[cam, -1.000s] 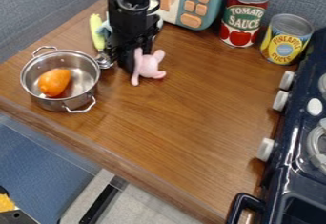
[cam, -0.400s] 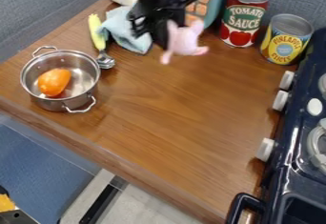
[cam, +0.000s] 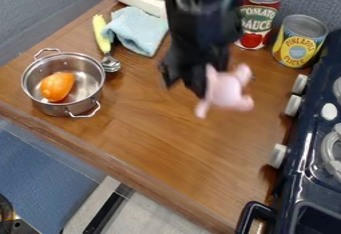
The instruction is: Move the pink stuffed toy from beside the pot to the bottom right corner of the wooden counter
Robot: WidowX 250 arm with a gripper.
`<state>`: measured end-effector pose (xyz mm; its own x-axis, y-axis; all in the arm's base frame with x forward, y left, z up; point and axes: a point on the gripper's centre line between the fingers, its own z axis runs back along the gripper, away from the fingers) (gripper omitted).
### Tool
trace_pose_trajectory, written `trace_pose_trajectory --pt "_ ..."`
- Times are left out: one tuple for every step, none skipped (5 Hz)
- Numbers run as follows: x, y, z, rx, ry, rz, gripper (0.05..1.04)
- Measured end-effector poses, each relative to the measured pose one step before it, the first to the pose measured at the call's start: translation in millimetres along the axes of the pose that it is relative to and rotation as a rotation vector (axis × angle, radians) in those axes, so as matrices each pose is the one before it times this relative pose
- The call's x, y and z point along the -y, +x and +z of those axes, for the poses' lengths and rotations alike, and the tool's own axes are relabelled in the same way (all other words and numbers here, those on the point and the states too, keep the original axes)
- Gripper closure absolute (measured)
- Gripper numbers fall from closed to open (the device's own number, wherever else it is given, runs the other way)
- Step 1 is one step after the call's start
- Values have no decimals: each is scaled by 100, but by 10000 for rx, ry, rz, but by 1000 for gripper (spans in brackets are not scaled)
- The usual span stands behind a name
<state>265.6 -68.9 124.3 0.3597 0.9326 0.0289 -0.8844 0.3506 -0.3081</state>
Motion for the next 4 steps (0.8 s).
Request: trace_pose_trajectory --pt "-1703 -1607 -1446 -162 314 287 810" --pt "-1461 -1277 -1774 137 515 -242 810" --pt "-1079 -330 -1880 220 589 -156 768" --pt "-171 -123 -819 -291 290 -448 471"
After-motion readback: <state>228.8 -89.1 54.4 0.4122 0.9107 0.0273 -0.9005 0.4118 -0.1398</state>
